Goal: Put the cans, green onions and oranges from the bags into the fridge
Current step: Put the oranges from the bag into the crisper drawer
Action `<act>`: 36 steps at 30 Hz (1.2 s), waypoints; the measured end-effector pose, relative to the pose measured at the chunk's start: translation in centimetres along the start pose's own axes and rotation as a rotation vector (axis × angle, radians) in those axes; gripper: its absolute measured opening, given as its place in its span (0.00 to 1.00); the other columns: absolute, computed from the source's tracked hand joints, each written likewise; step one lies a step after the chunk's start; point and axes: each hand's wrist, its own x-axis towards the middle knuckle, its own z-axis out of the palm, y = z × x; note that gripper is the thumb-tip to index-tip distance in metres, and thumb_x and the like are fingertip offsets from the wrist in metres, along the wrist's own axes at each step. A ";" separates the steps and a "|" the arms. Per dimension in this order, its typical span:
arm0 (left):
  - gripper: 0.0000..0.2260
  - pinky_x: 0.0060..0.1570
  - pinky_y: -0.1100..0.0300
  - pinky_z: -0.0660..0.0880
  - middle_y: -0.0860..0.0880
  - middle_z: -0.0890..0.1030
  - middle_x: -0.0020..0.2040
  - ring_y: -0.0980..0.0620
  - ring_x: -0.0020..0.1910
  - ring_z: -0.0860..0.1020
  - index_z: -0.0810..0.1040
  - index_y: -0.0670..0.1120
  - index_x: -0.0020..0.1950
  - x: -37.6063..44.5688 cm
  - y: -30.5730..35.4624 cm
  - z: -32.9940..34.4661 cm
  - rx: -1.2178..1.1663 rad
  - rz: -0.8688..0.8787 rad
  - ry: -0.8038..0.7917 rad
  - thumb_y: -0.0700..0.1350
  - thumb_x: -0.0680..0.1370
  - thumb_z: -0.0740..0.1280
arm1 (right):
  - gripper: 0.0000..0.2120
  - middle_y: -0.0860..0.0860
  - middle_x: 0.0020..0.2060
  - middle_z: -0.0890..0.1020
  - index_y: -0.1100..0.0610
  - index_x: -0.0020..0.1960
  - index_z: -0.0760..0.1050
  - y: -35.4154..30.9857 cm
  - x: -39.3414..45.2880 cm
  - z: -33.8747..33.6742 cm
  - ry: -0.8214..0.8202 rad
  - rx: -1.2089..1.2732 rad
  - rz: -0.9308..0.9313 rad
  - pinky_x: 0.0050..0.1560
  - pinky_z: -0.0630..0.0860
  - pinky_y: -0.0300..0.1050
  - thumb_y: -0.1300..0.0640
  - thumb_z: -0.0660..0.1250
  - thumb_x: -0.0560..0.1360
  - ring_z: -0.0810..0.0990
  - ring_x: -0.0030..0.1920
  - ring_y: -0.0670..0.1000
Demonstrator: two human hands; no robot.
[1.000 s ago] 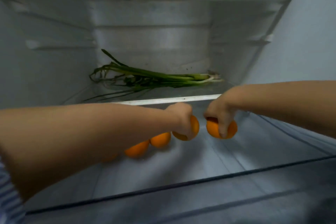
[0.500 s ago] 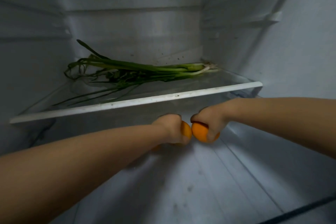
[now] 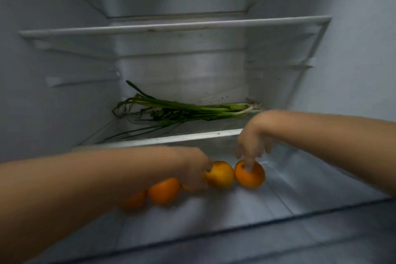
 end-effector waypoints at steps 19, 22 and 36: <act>0.14 0.57 0.50 0.74 0.41 0.77 0.60 0.41 0.61 0.74 0.76 0.43 0.61 -56.1 11.6 15.8 -0.279 -0.956 0.521 0.45 0.78 0.60 | 0.13 0.62 0.54 0.82 0.66 0.56 0.77 -32.8 -33.0 18.3 1.065 0.779 -1.033 0.45 0.69 0.35 0.66 0.65 0.73 0.74 0.47 0.48; 0.15 0.57 0.53 0.73 0.44 0.75 0.62 0.43 0.63 0.72 0.75 0.44 0.64 -64.9 13.9 21.6 -0.326 -1.142 0.389 0.45 0.79 0.59 | 0.12 0.60 0.53 0.82 0.64 0.56 0.78 -41.2 -37.3 22.5 1.007 0.654 -1.188 0.50 0.70 0.39 0.64 0.64 0.73 0.79 0.50 0.53; 0.14 0.54 0.54 0.72 0.43 0.75 0.61 0.43 0.61 0.73 0.74 0.41 0.63 -98.8 14.9 48.9 -0.505 -1.661 -0.093 0.42 0.79 0.58 | 0.16 0.56 0.63 0.75 0.59 0.63 0.72 -83.6 -52.5 41.2 0.471 0.086 -1.626 0.61 0.67 0.44 0.59 0.60 0.76 0.72 0.63 0.54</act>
